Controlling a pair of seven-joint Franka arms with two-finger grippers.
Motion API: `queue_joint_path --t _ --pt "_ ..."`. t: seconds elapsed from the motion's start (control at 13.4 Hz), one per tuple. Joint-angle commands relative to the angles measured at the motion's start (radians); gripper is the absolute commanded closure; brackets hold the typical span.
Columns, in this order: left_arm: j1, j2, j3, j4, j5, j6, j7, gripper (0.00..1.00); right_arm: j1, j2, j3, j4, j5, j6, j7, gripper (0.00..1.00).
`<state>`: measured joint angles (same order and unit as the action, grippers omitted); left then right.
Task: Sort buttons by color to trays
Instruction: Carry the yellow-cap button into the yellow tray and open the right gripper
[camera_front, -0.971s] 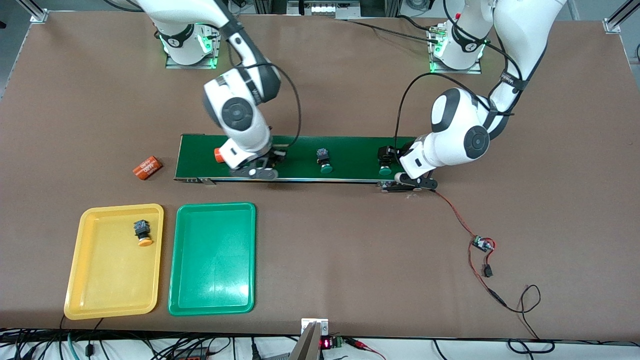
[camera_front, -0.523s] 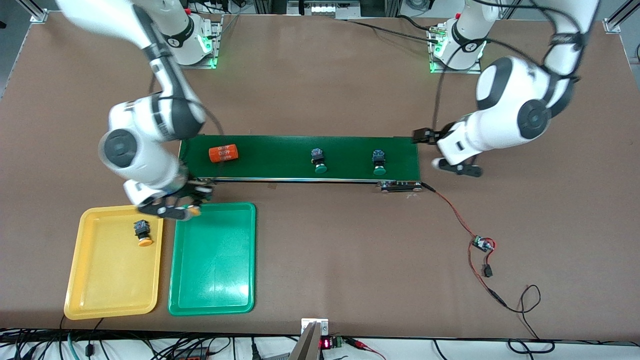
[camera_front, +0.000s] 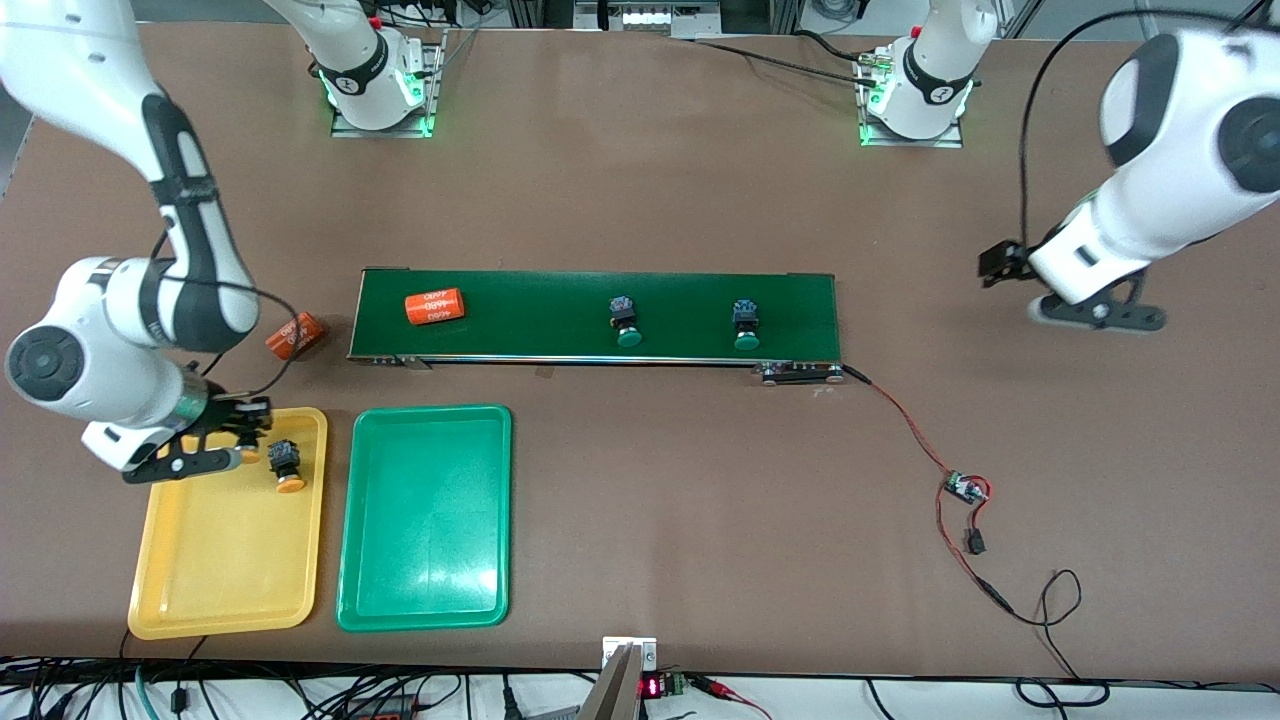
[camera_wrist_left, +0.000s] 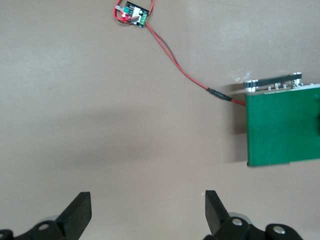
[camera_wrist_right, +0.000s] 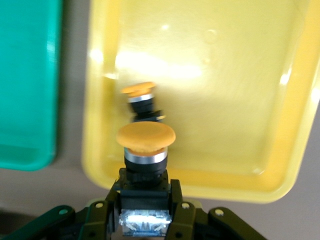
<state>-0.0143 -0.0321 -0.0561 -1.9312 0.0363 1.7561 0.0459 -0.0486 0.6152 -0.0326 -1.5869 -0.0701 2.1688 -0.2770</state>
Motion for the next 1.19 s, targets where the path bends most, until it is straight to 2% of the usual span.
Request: queue_joint_path --t 0.0,0.15,0.52,0.67,0.75,0.82,0.97,1.05,1.12 --pt "-0.027 0.0 0.016 0.165 0.014 -0.224 0.017 0.0 -0.043 0.105 0.022 0.114 -0.002 -0.006 -0.127 0.91" --pt "-0.024 0.012 0.016 0.244 0.014 -0.271 0.012 0.0 -0.1 0.149 0.031 0.125 0.097 0.072 -0.256 0.89" --pt "-0.012 0.018 0.027 0.261 0.017 -0.192 0.028 0.0 -0.137 0.198 0.039 0.126 0.125 0.143 -0.413 0.89" --pt "-0.013 0.015 0.027 0.267 0.025 -0.161 0.014 0.0 -0.166 0.241 0.045 0.165 0.189 0.174 -0.548 0.79" --pt "-0.013 0.017 0.029 0.287 0.033 -0.164 0.012 0.0 -0.172 0.245 0.045 0.172 0.225 0.174 -0.568 0.43" --pt "-0.01 0.018 0.029 0.294 0.037 -0.164 0.014 0.0 -0.172 0.242 0.043 0.173 0.237 0.168 -0.567 0.0" --pt "-0.007 0.023 0.019 0.296 0.037 -0.162 0.009 0.0 -0.168 0.216 0.045 0.173 0.242 0.126 -0.558 0.0" --pt "-0.007 0.023 0.019 0.298 0.037 -0.162 0.011 0.0 -0.165 0.193 0.045 0.173 0.269 0.074 -0.526 0.0" --pt "-0.007 0.023 0.021 0.298 0.034 -0.164 0.011 0.0 -0.165 0.16 0.043 0.163 0.333 0.028 -0.499 0.0"
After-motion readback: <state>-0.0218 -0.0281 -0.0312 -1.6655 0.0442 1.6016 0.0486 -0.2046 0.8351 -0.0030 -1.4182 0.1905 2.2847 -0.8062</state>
